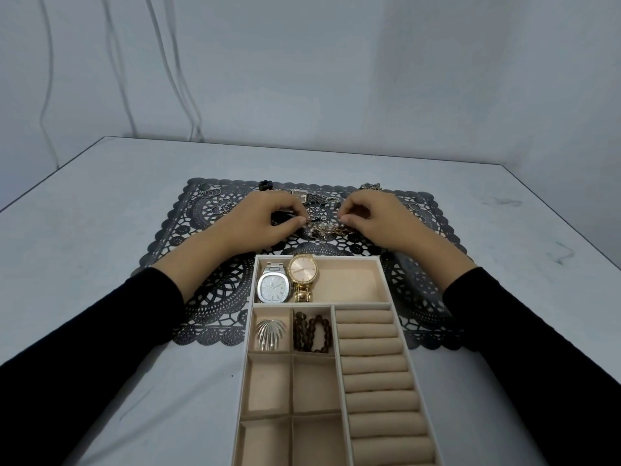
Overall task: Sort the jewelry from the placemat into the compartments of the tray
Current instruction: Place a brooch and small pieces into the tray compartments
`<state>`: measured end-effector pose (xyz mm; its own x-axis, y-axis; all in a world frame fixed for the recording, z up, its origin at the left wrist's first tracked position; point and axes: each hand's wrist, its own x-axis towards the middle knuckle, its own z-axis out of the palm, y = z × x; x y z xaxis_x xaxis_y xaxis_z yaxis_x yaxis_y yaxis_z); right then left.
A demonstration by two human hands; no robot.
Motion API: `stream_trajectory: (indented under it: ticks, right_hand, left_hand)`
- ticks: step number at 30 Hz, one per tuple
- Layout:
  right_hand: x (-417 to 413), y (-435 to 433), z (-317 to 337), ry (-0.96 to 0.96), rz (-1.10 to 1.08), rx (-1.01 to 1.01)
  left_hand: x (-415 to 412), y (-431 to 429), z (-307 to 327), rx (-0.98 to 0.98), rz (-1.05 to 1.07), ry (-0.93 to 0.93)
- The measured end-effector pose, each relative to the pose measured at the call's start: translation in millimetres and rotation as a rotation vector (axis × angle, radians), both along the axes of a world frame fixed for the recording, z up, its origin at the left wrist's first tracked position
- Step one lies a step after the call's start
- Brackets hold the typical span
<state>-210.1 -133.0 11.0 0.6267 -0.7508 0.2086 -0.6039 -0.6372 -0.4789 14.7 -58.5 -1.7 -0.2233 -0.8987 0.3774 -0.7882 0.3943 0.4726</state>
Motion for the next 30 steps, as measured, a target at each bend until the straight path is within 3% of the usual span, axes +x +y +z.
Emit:
stream_trajectory:
  ticks: [4, 13, 21, 30]
  right_hand:
    - [9.7, 5.9, -5.1, 0.009, 0.012, -0.07]
    - [7.3, 4.8, -4.5, 0.017, -0.037, 0.02]
    - [-0.1, 2.1, 5.3, -0.293, -0.065, 0.202]
    - [0.7, 4.5, 12.8, -0.577, -0.059, 0.323]
  left_hand:
    - [0.8, 1.6, 0.1, 0.02, 0.037, 0.079]
    - [14.8, 7.6, 1.6, 0.013, 0.039, 0.038]
    - [17.0, 6.4, 4.4, -0.054, 0.048, -0.051]
    - [-3.1, 0.0, 4.7, -0.008, -0.093, -0.179]
